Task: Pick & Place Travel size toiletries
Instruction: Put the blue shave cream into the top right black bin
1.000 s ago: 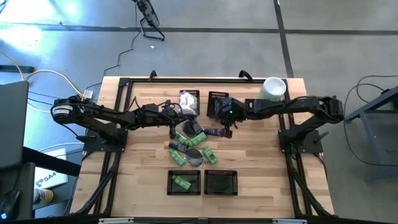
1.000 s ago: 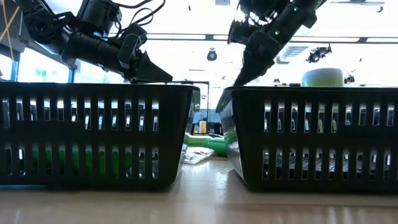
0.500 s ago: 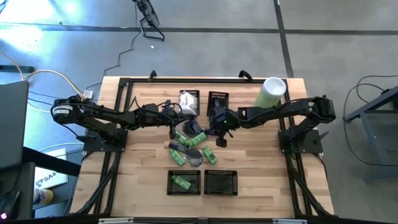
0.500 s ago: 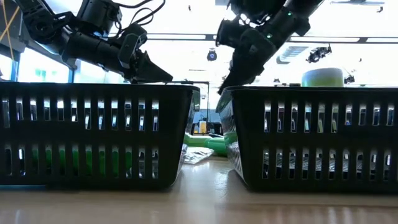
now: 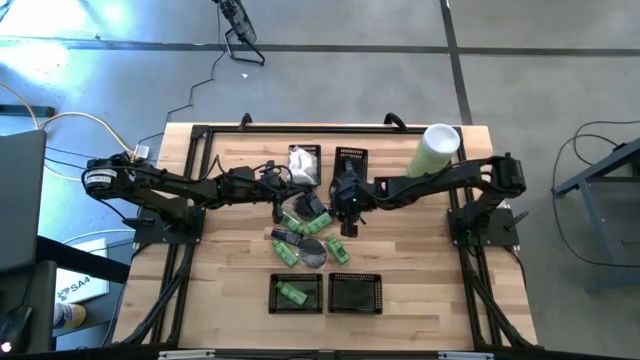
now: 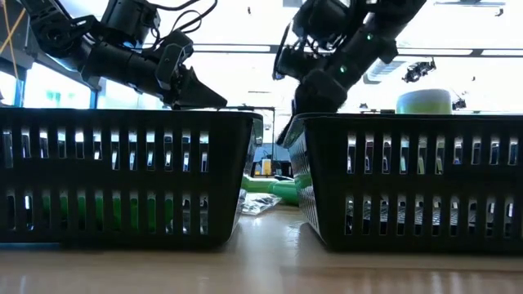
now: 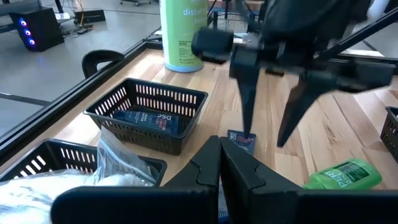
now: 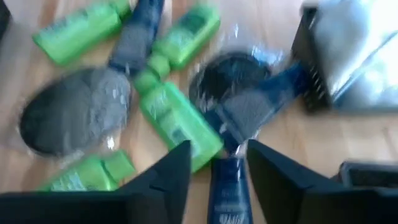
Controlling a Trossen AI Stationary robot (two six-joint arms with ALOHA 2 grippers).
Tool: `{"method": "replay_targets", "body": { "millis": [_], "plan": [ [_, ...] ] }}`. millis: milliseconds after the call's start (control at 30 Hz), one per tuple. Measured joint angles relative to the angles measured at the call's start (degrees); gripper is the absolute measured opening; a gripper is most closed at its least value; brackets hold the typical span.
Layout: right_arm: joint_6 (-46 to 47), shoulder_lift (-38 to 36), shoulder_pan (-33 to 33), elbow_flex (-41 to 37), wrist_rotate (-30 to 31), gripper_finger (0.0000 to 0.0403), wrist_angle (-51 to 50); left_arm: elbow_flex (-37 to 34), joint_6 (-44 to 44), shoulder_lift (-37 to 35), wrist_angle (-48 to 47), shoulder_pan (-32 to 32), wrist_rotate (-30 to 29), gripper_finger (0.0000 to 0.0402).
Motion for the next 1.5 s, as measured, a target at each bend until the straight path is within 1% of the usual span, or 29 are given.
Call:
{"method": "replay_targets", "body": {
  "millis": [67, 133, 200, 300, 533, 700, 867, 1033, 1233, 1333, 1500],
  "plan": [
    [0.2, 1.3, 0.0, 0.0, -0.4, 0.0188, 0.4, 0.0, 0.0, 0.0, -0.2, 0.0, 0.0, 0.0006],
    [0.2, 2.5, 0.0, 0.0, -0.5, 0.0209, 0.3, 0.0, 0.0, 0.0, -0.2, 0.0, 0.0, 0.0006],
    [0.2, 3.6, -0.1, 0.0, -0.5, 0.0221, 0.9, 0.0, 0.0, 0.0, -0.4, 0.0, 0.0, 0.0006],
    [0.3, 4.6, -0.6, 0.0, -0.3, 0.0226, 1.7, 0.0, 0.0, 0.0, -0.4, 0.0, 0.0, 0.0006],
    [0.3, 6.8, -2.7, 0.0, -0.5, 0.0218, 2.1, 0.0, 0.0, 0.0, -0.4, 0.0, 0.0, 0.0006],
    [0.1, 6.8, -3.6, 0.0, -0.9, 0.0216, 1.8, 0.0, 0.0, 0.0, -0.4, 0.0, 0.0, 0.0006],
    [-0.1, 7.6, -3.8, 0.0, -3.8, 0.0216, 2.4, 0.0, 0.0, 0.0, -0.4, 0.0, 0.0, 0.0006],
    [-0.2, 9.7, -3.8, 0.0, -3.6, 0.0216, 3.5, 0.0, 0.0, 0.0, -0.5, 0.0, 0.0, 0.0006],
    [-1.2, 9.7, -3.8, 0.0, -3.4, 0.0214, 3.6, 0.0, 0.0, 0.0, -0.4, 0.0, 0.0, 0.0006],
    [-1.2, 9.7, -4.0, 0.0, -3.4, 0.02, 3.4, 0.0, 0.0, 0.0, -0.4, 0.0, 0.0, 0.0006],
    [-1.2, 9.7, -4.2, 0.0, -3.7, 0.016, 2.8, 0.0, 0.0, 0.0, -0.5, 0.0, 0.0, 0.0006]
  ]
}}
